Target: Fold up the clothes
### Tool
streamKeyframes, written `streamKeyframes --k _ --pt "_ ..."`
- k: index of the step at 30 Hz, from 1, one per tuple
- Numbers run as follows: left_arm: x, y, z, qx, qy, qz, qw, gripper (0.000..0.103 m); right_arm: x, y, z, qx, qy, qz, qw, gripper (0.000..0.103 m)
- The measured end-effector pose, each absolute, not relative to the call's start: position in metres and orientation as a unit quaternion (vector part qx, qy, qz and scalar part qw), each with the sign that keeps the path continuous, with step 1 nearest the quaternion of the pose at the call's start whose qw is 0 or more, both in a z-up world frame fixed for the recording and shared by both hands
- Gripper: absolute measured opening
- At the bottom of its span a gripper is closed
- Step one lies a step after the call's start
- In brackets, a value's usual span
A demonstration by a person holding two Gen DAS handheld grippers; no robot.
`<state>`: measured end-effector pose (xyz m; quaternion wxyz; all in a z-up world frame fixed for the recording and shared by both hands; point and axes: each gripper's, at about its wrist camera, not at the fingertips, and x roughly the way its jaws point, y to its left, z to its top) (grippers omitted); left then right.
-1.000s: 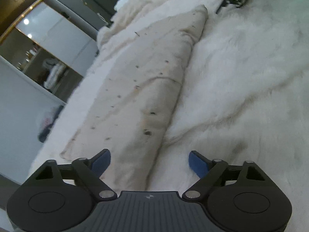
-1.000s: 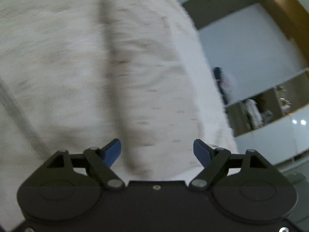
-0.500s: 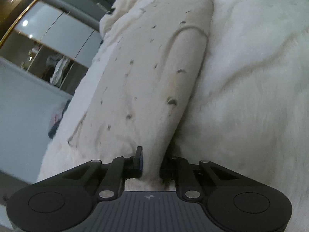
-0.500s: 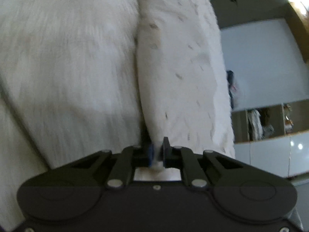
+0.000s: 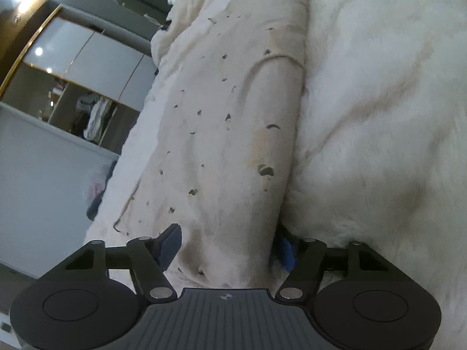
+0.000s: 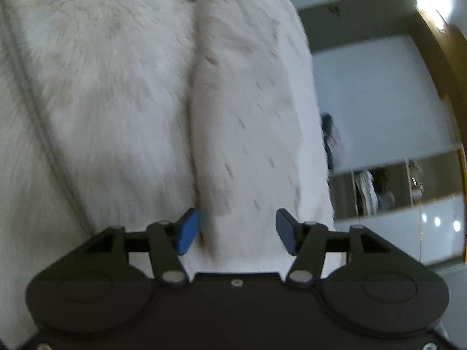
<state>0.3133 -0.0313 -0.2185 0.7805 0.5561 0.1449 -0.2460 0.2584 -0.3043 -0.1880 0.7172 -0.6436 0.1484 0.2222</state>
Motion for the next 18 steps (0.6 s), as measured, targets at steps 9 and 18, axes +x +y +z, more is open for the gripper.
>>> streamKeyframes --k 9,18 --pt "0.300 -0.036 -0.240 0.585 0.098 -0.218 0.775 0.009 0.279 -0.299 -0.175 -0.623 0.159 0.204 0.738 0.008" --pt "0.262 -0.027 -0.022 0.528 0.080 -0.181 0.826 0.008 0.235 -0.309 0.042 -0.484 0.164 0.213 0.832 0.008"
